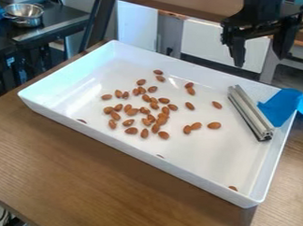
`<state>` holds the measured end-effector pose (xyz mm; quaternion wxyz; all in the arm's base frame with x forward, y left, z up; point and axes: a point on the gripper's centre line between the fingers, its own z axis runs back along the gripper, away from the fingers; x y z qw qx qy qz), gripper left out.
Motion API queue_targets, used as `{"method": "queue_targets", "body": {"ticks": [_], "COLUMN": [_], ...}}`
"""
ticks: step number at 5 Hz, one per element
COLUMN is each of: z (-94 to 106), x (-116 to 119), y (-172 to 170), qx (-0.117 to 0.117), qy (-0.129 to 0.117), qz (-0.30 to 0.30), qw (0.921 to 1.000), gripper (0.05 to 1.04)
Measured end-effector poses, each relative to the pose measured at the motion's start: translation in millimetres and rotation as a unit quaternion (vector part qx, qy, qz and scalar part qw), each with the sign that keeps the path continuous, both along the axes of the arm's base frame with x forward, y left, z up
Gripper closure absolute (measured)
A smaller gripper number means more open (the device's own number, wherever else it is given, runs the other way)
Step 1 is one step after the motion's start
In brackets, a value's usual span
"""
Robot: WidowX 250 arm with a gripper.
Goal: Sweep into pile
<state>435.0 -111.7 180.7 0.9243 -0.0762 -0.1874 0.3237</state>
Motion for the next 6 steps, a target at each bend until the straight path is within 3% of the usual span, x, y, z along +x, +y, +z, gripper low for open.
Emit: {"method": "queue_targets", "body": {"ticks": [1, 3, 4, 6], "z": [-20.6, -21.4, -34.8, -35.2], "x": [0.6, 0.3, 20.5, 38.8], "y": [-0.4, 0.5, -9.1, -12.7], "qx": [0.006, 0.006, 0.002, -0.004], "qy": [0.024, 0.027, 0.046, 0.018], "qz": [0.000, 0.005, 0.063, 0.062], "qw": [0.9997, 0.9996, 0.9969, 0.9979], "gripper": [0.083, 0.083, 0.083, 0.083]}}
